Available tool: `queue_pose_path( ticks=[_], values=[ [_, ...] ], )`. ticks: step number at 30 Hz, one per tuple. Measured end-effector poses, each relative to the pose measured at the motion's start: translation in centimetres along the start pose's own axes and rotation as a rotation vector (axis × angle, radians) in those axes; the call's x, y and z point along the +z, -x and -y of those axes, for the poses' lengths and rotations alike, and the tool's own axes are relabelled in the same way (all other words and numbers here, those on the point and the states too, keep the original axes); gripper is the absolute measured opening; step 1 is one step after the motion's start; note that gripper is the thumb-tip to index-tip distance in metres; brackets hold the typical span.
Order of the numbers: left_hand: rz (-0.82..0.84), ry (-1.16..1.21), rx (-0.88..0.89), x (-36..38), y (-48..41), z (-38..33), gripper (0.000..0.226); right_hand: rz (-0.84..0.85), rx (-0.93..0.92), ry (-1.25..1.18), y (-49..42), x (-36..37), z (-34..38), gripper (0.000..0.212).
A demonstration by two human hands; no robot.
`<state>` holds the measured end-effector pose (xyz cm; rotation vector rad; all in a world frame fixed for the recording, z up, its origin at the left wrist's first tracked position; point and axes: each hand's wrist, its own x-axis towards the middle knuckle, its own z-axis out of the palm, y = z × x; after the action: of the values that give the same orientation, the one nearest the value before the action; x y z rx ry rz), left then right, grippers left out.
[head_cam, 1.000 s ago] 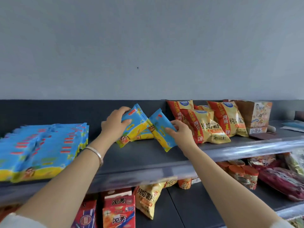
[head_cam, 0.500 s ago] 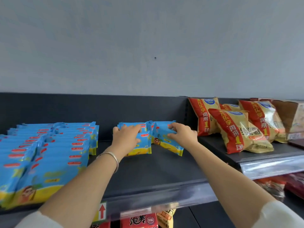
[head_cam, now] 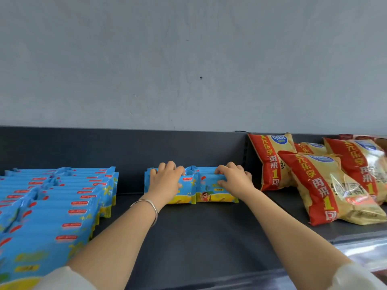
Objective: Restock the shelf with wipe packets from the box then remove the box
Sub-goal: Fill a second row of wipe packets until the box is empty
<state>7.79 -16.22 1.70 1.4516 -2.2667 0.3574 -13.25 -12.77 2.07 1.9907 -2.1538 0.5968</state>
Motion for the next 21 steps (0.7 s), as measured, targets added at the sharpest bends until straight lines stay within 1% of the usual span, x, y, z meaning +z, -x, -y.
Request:
queue_pose_path(
  ticks=[4, 10, 16, 21],
  values=[
    [-0.025, -0.055, -0.007, 1.1, -0.4, 0.2, 0.04, -0.088, 0.018, -0.027, -0.4, 2.2, -0.2, 0.041],
    [-0.051, -0.086, -0.002, 1.7, -0.2, -0.1, 0.042, -0.131, -0.04, -0.052, -0.5, 3.0, -0.5, 0.042],
    [-0.039, -0.104, -0.012, 1.0, 0.0, -0.4, 0.05, -0.179, -0.063, 0.004, -0.2, 3.0, -0.3, 0.046],
    [-0.065, -0.081, 0.015, 0.4, 0.8, -1.0, 0.048, -0.184, -0.08, 0.061, 0.6, 2.0, 0.3, 0.048]
  ],
)
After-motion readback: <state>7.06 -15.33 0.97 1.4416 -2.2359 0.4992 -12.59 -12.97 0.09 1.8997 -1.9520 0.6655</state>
